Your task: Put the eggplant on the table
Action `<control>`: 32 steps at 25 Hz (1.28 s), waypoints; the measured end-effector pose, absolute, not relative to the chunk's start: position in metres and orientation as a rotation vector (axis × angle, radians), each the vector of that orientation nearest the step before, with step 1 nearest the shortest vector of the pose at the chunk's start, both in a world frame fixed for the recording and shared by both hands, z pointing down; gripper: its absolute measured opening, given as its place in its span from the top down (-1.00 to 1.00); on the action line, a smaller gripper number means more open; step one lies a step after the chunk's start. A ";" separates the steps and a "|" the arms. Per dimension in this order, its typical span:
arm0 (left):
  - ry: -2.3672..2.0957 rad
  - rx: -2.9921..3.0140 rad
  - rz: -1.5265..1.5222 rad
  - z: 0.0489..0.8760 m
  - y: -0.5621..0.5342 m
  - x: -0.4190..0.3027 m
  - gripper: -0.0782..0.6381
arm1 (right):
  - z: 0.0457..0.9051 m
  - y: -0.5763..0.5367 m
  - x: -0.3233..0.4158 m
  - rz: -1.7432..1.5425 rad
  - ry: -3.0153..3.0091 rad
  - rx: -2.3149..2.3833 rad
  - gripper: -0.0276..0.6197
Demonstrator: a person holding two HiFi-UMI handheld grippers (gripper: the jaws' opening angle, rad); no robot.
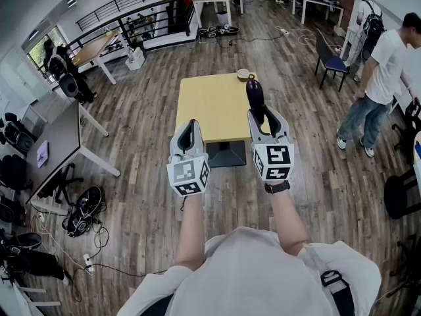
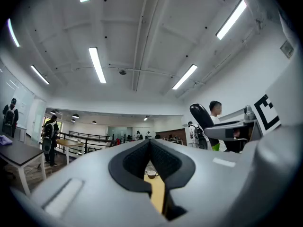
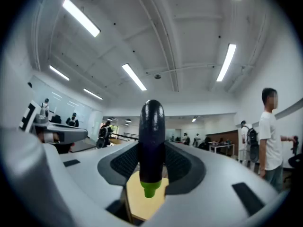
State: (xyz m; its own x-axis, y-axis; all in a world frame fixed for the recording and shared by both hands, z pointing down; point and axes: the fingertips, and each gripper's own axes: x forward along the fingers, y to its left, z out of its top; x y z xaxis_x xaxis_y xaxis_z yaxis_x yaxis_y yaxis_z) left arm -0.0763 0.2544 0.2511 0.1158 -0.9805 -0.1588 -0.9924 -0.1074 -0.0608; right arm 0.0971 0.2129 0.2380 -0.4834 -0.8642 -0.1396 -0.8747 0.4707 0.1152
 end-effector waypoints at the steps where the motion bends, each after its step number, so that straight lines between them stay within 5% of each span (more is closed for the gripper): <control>1: 1.992 -2.228 0.114 0.252 0.255 -0.071 0.75 | 0.236 0.214 0.106 0.282 2.620 -1.600 0.41; 16: 2.010 -2.235 0.028 0.293 0.249 -0.021 0.75 | 0.289 0.205 0.133 0.145 2.739 -1.411 0.45; 32: 2.019 -2.311 0.072 0.303 0.032 -0.095 0.75 | 0.297 0.004 0.077 -0.079 2.642 -1.573 0.45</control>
State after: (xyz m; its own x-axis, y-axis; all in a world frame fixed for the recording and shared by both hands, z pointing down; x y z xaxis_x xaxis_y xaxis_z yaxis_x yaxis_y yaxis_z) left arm -0.0950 0.0324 0.3030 0.1347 -0.9874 -0.0830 -0.9908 -0.1332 -0.0236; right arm 0.0768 0.0037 0.2971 -0.4753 -0.8793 -0.0302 -0.8759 0.4762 -0.0779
